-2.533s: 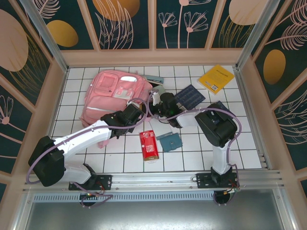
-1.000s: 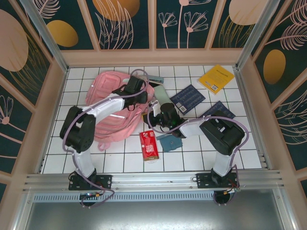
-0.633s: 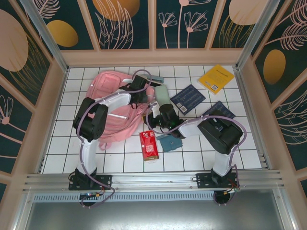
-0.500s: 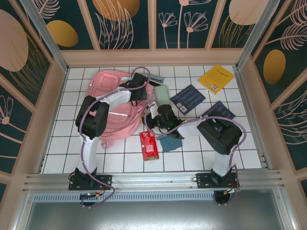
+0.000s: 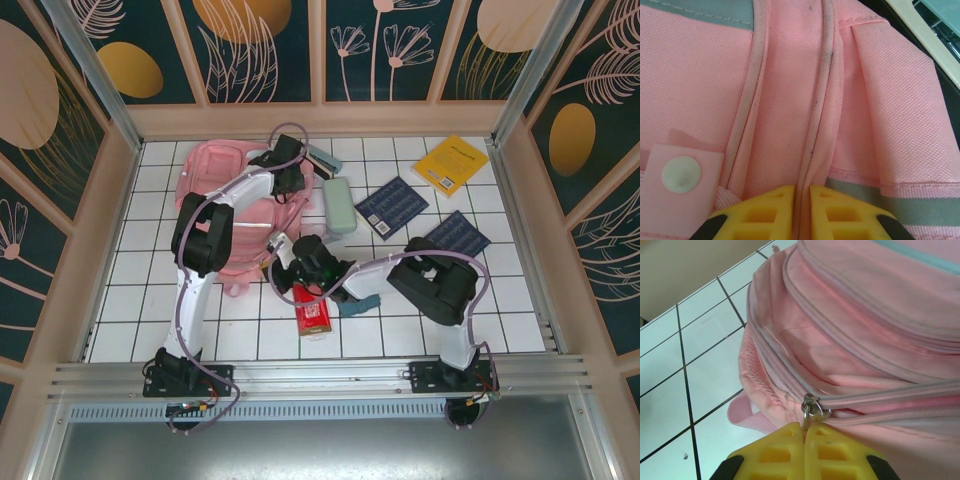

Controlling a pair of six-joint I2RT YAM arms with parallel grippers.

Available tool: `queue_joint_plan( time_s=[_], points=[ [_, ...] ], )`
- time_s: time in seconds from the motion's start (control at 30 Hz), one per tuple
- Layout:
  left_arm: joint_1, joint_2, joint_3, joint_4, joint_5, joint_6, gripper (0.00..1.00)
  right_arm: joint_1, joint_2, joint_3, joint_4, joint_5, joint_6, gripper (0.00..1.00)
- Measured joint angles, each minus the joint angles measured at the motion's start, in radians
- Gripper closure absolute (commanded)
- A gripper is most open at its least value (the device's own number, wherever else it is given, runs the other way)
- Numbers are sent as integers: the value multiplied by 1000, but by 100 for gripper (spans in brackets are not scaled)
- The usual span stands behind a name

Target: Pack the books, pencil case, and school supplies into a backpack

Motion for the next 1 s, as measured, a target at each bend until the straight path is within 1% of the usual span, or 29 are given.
queue_joint_plan(
  time_s=[0.1, 0.13, 0.17, 0.2, 0.27, 0.33, 0.43, 0.53, 0.67, 0.77, 0.83, 0.9, 1.0],
  points=[
    [2, 2, 8, -10, 3, -8, 82, 12, 16, 15, -5, 1, 0, 99],
    [2, 2, 8, -9, 5, -10, 79, 12, 16, 15, -5, 0, 1, 90],
    [2, -1, 5, -8, 6, -12, 75, 11, 16, 15, -5, 0, 2, 78],
    [2, -10, -7, 4, 13, -14, 70, 10, 16, 15, -6, -4, 3, 69],
    [2, -42, -51, 40, 29, -21, 63, 11, 16, 14, -6, -25, 8, 64],
    [3, -98, -115, 62, 33, -26, 59, 10, 14, 8, -5, -37, 14, 62],
    [13, -225, -239, 74, 34, -28, 56, -5, -9, -23, -6, -47, 28, 59],
    [23, -402, -378, 106, 27, -31, 55, -42, -64, -69, 3, -48, 47, 56],
    [27, -688, -583, 185, 17, -49, 55, -106, -160, -130, 29, -35, 81, 54],
    [14, -875, -747, 237, -18, -68, 54, -156, -232, -171, 51, -10, 109, 53],
    [-14, -968, -850, 243, -64, -77, 54, -187, -268, -190, 62, 10, 130, 53],
    [-62, -1039, -940, 239, -116, -87, 54, -218, -299, -210, 69, 26, 153, 52],
    [-165, -1130, -1051, 201, -203, -123, 58, -258, -335, -235, 69, 46, 187, 51]
  ],
)
